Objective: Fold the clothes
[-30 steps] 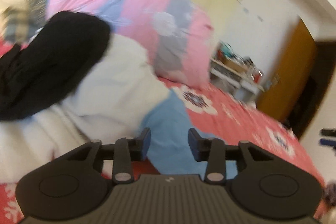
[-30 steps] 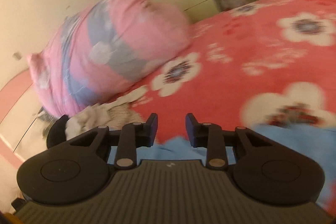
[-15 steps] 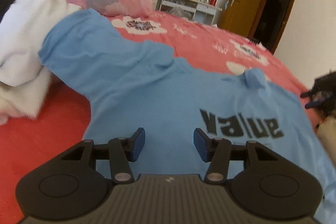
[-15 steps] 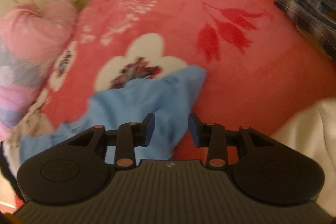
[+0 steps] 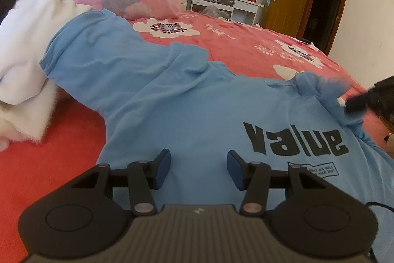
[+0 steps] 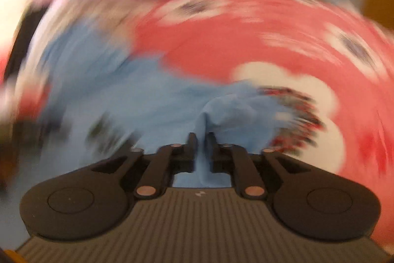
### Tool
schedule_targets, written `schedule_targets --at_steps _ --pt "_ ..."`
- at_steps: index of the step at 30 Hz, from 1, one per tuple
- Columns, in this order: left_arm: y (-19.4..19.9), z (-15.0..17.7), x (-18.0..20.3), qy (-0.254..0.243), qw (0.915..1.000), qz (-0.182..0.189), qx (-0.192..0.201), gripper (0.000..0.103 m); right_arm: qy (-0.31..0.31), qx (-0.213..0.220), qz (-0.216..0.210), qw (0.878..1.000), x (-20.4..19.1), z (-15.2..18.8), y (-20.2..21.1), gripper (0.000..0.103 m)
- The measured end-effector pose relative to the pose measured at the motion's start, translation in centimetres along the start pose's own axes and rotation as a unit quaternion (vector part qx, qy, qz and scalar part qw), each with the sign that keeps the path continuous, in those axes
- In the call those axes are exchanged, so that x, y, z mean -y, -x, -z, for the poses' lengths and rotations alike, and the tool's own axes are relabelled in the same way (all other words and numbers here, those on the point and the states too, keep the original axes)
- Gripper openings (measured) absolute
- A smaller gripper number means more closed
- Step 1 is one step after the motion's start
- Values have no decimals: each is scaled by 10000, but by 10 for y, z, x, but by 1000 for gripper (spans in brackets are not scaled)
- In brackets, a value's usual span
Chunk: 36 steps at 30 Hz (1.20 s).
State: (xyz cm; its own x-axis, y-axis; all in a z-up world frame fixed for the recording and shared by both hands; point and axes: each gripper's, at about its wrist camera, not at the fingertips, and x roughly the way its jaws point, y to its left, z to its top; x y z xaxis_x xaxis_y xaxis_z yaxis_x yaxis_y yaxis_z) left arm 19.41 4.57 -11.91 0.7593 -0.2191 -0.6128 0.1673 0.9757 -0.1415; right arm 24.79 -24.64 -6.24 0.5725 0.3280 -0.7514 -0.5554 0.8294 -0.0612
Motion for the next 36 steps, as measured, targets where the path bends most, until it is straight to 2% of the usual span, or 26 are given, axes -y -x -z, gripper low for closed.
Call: schedule_targets --at_steps 2,3,6,8,10,14,16,18,20,21,23,26,30,33,36 --pt "0 0 -1 16 10000 14 -4 52 691 -78 -396 9968 -26 9 8 28" --pt "0 0 -1 19 10000 18 -6 52 742 -73 -601 9954 -29 12 15 28" --pt "-1 0 -1 8 10000 15 -9 52 341 29 -1074 9936 -15 21 36 29" --pt "-1 0 -1 -2 10000 7 -6 52 -308 215 -884 9954 11 24 46 30" --pt "0 0 -1 7 10000 10 1 52 -868 297 -508 9945 37 25 44 30" --pt "-1 0 -2 24 10000 28 -5 52 -1177 209 38 9928 64 28 25 29" --pt "-2 0 -1 1 10000 26 -9 53 -1659 164 186 9858 78 28 11 30" --pt "-3 0 0 -31 10000 21 -8 53 -2257 179 208 9738 93 34 3 30" --pt "-3 0 0 -48 10000 16 -5 53 -2505 125 183 9679 101 42 -1 29" --pt "-3 0 0 -52 10000 14 -4 53 -2541 85 120 9671 101 46 1 27" --pt "-3 0 0 -64 10000 5 -1 53 -2562 16 -112 9665 99 51 3 12" --pt "-4 0 1 -88 10000 -16 5 53 -2406 -166 -470 9693 82 57 5 4" --pt "-4 1 1 -89 10000 -7 24 53 -1931 -305 -876 9768 48 57 12 4" --pt "0 -2 -1 -11 9999 50 112 52 -1541 -216 -943 9833 26 56 19 4" --pt "19 -12 -3 120 9997 37 228 50 -1342 -142 -882 9869 19 53 27 6"
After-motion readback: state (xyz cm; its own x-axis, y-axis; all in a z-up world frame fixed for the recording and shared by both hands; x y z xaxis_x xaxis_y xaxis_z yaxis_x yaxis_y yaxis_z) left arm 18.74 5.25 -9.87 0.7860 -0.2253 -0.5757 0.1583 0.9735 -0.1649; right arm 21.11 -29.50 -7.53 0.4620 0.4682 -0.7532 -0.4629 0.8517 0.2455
